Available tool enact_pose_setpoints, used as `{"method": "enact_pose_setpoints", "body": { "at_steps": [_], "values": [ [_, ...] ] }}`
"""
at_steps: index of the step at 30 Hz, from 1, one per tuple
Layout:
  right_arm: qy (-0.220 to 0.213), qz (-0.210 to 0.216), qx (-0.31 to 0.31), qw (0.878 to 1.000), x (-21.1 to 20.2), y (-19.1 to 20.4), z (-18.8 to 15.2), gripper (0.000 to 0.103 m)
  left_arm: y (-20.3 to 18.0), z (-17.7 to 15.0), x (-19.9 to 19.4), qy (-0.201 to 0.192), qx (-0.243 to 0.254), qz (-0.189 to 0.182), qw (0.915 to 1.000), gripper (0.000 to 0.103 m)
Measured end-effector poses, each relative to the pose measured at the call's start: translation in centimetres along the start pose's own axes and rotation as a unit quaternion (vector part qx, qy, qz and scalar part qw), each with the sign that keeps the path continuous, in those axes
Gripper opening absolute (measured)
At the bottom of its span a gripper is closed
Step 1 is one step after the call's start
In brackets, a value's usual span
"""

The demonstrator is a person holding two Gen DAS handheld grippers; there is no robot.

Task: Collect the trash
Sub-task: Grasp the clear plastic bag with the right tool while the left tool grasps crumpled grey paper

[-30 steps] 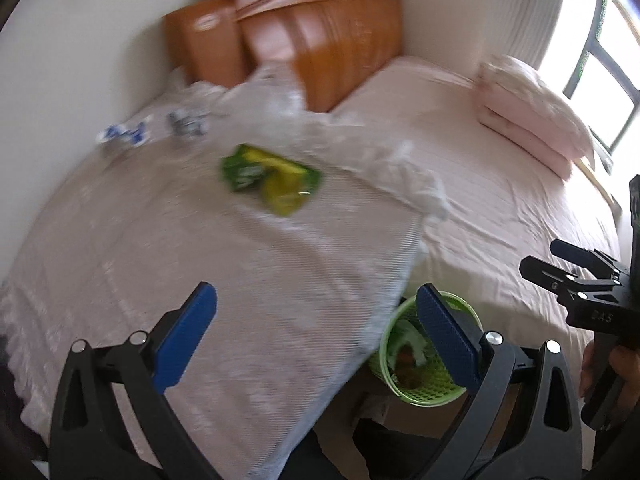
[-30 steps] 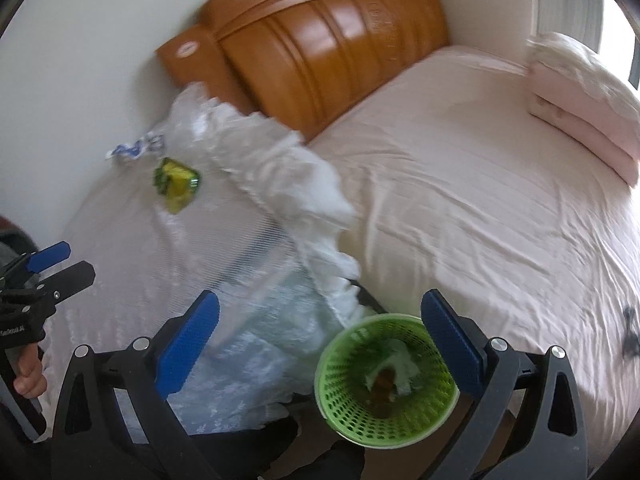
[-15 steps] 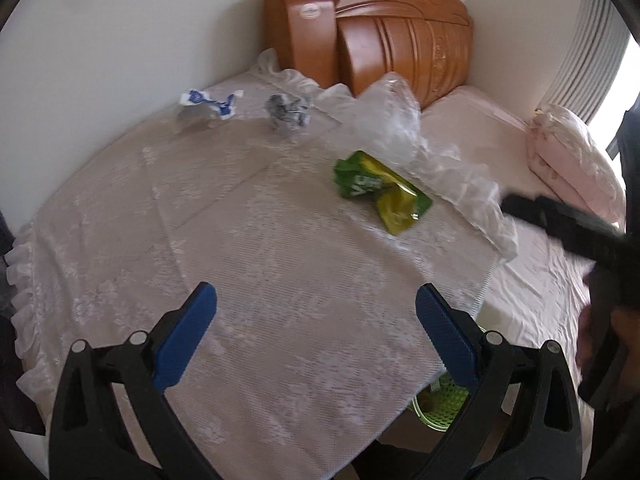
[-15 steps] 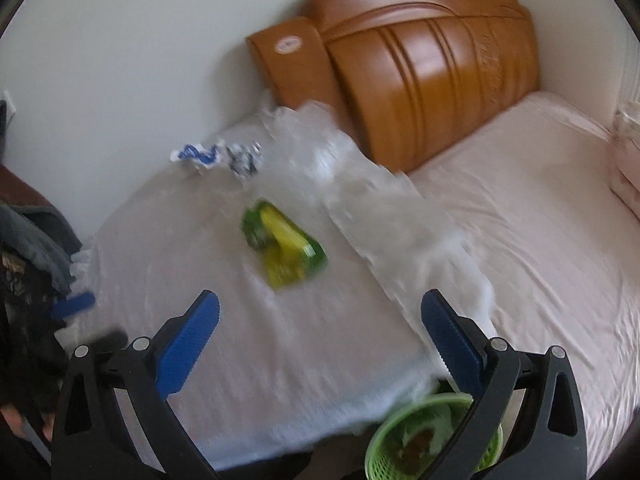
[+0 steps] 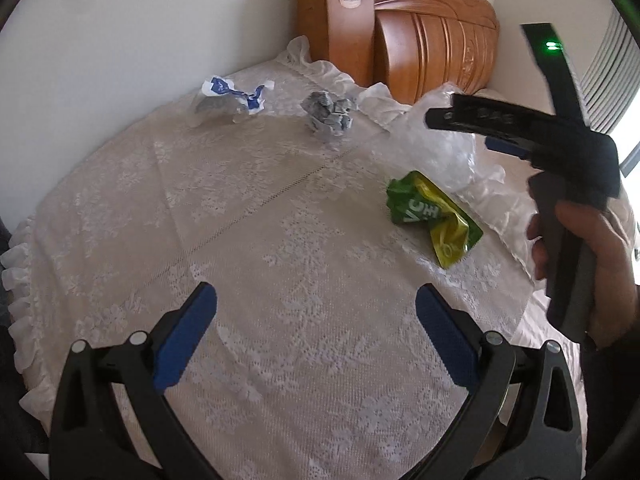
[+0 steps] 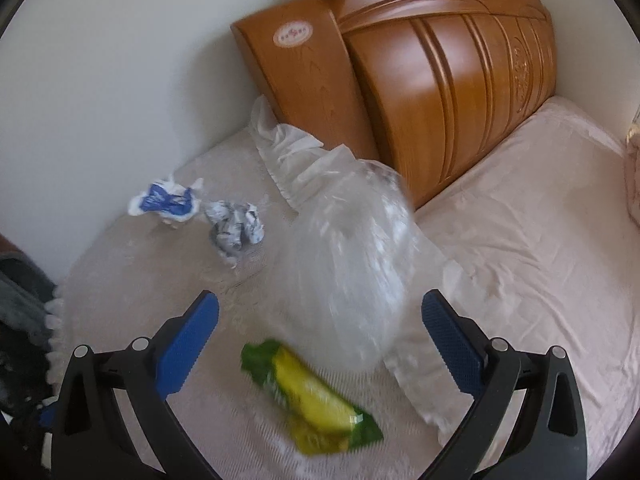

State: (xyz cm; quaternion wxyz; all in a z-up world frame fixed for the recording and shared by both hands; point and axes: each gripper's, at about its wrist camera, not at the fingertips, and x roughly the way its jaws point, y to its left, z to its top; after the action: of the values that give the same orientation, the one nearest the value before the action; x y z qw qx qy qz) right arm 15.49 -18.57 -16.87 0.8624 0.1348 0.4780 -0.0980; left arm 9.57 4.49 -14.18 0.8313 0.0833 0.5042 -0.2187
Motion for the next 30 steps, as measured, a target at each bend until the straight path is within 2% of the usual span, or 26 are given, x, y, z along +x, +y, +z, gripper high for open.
{"method": "enact_pose_setpoints", "body": {
  "at_steps": [6,7,8,10,11,12,13,21,25,30],
  "values": [
    [0.013,-0.03,-0.009,0.999,2.2,0.9,0.3,0.1,0.8,0.6,0.4,-0.002,-0.007,-0.002,1.0,0.095],
    [0.013,-0.035,-0.011,0.999,2.4,0.9,0.3,0.096,0.9,0.6,0.5,-0.003,-0.009,-0.002,1.0,0.095],
    [0.014,-0.038,-0.01,0.999,2.7,0.7,0.5,0.09,1.0,0.6,0.6,-0.003,-0.01,-0.003,0.9999,0.095],
    [0.021,-0.021,0.0,1.0,3.2,0.2,0.9,0.057,1.1,0.8,0.7,-0.006,-0.009,-0.002,0.9999,0.095],
    [0.024,-0.012,0.006,1.0,3.4,0.0,1.2,0.05,1.1,0.9,0.7,-0.009,-0.008,-0.002,0.9999,0.095],
    [0.025,-0.007,0.012,1.0,3.5,-0.4,1.5,0.038,1.1,1.1,0.8,-0.013,-0.006,-0.003,0.9999,0.095],
    [0.022,-0.003,0.017,1.0,3.4,-0.7,1.8,0.034,1.1,1.4,0.8,-0.018,-0.004,-0.004,0.9998,0.095],
    [-0.031,0.021,0.043,0.998,0.0,-2.6,3.0,0.031,0.1,5.7,2.7,-0.053,0.023,-0.006,0.9983,0.095],
    [-0.056,0.02,0.052,0.997,-2.6,-3.7,2.8,0.031,-1.2,9.1,5.2,-0.061,0.035,-0.008,0.9975,0.095],
    [-0.069,0.035,0.069,0.995,-6.8,-5.3,0.6,0.033,-2.8,13.3,9.8,-0.056,0.055,0.002,0.9969,0.095]
  ]
}}
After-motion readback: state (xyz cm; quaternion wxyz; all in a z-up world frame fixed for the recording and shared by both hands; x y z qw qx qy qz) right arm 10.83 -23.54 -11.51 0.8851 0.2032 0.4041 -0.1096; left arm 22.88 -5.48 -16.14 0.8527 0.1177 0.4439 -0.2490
